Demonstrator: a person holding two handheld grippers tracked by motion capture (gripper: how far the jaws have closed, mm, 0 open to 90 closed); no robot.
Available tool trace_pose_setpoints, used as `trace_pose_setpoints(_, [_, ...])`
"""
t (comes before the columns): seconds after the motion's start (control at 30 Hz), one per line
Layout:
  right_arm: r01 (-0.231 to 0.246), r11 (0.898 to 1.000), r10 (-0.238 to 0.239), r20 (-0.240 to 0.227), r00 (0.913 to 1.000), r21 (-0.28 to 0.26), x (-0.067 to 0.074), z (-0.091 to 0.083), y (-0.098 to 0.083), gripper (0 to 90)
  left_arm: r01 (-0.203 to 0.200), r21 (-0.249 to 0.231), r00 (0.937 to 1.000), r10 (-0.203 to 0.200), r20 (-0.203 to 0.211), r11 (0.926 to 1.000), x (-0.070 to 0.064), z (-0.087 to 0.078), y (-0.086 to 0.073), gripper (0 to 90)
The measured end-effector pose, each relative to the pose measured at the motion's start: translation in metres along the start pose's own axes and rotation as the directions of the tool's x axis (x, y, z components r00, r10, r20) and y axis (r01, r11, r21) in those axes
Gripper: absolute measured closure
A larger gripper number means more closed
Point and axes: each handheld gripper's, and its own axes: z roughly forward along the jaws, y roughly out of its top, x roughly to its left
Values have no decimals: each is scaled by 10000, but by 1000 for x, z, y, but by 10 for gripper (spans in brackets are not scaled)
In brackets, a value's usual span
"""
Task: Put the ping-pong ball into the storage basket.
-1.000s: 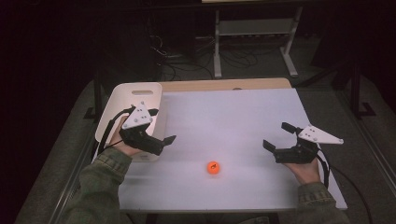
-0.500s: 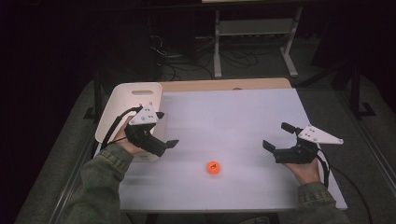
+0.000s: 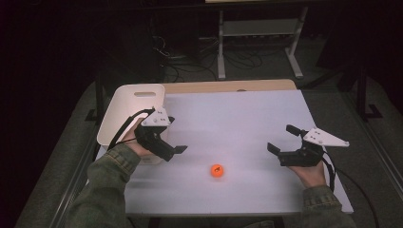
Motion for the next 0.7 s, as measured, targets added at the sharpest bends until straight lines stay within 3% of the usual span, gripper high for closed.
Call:
trace_pose_setpoints(0.47, [2,10000,-2,-19,10000,-15,0,0,0,0,-553,808,9972,510,548,9952,-8,20,6,0])
trace_pose_setpoints(0.7, [74,10000,-74,-23,10000,28,1,1,0,0,-851,1104,9952,790,582,9902,-13,24,9,0])
